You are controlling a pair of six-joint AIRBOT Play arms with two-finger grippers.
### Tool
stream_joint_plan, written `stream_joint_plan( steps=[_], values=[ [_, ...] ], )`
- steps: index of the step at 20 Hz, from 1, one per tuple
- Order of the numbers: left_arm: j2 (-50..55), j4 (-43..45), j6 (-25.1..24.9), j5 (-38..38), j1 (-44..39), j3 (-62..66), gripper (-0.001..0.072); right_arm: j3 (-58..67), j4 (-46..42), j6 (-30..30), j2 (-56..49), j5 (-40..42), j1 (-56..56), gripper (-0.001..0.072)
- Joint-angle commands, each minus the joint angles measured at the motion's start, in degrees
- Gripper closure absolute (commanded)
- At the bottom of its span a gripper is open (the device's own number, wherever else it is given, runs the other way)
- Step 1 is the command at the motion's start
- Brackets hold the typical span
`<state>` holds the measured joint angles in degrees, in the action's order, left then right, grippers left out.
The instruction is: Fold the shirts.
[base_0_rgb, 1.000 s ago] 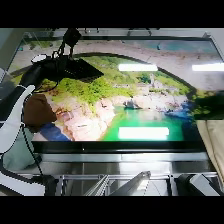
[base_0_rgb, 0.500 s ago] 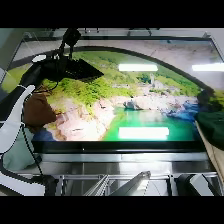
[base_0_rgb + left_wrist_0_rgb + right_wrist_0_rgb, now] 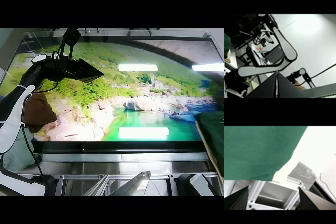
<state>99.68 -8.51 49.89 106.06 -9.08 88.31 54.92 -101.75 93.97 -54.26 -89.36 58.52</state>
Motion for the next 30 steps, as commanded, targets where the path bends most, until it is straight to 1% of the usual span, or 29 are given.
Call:
stream_joint_plan(
  steps=[1,2,3,4,5,6,7,8,9,11,13,15,17,18,20,22,26,30],
  values=[
    [0.02,-0.04,0.02,0.28,0.04,-0.02,0.07,-0.17,4.76,1.44,-0.04,0.0,-0.07,0.0057],
    [0.02,-0.15,0.02,0.28,0.07,0.0,0.0701,-0.17,10.01,1.42,-0.04,0.02,-0.07,0.0115],
    [0.02,-0.24,0.07,0.28,0.2,0.33,0.0702,-0.17,17.09,1.11,-0.04,0.0,-0.07,0.047],
    [0.02,-0.07,0.28,0.26,0.5,1.22,0.0704,-0.17,25.66,-1.31,-0.04,0.61,-0.07,0.0688],
    [-0.07,0.52,1.64,-0.24,1.07,2.56,0.0706,-0.17,34.53,-5.25,-0.04,1.05,-0.15,0.0687],
    [-0.87,3.02,3.8,-1.88,1.75,3.41,0.0706,-0.17,43.21,-8.76,-0.02,0.96,-0.2,0.0687],
    [-2.95,7.85,5.49,-4.74,2.71,3.21,0.0706,-0.2,49.64,-10.97,0.2,0.57,-0.55,0.0687],
    [-5.95,12.7,6.58,-7.74,3.5,1.73,0.0706,-0.33,54.1,-12.72,1.09,0.37,-1.99,0.0687],
    [-9.92,16.37,7.19,-10.49,4.07,-1.33,0.0706,-0.92,55.89,-13.25,2.75,0.44,-4.31,0.0687],
    [-18.91,19.87,7.26,-13.53,4.72,-10.03,0.0705,-4.63,56.15,-13.27,8.24,2.4,-12.13,0.0687],
    [-28.2,22.29,7.76,-16.06,5.07,-21.11,0.0704,-12.61,56.17,-13.84,15.8,8.28,-22.97,0.0687],
    [-37.11,27.61,8.44,-20.41,5.01,-32.89,0.0702,-21.81,56.19,-13.62,21.97,13.77,-33.64,0.0687],
    [-44.48,31.47,10.54,-25.24,4.83,-43.74,0.0701,-29.94,56.15,-13.57,25.88,18.78,-43.12,0.0688],
    [-46.99,31.26,11.04,-26.62,5.33,-47.76,0.07,-31.52,55.89,-12.85,26.01,20.37,-46.01,0.0687],
    [-50.58,30.95,11.08,-26.97,6.51,-52.65,0.0699,-31.71,55.76,-12.76,24.96,21.05,-48.72,0.0687],
    [-53.46,30.93,11.1,-27.12,8.31,-55.17,0.0698,-31.71,57.27,-12.79,24.2,21.0,-48.7,0.0687],
    [-57.18,30.97,11.13,-27.06,12.48,-56.02,0.0682,-31.74,61.46,-12.15,24.13,19.96,-48.7,0.0687],
    [-59.65,31.01,11.1,-27.04,14.71,-56.02,0.0683,-31.74,61.96,-12.15,24.13,19.96,-48.7,0.0687]
  ],
)
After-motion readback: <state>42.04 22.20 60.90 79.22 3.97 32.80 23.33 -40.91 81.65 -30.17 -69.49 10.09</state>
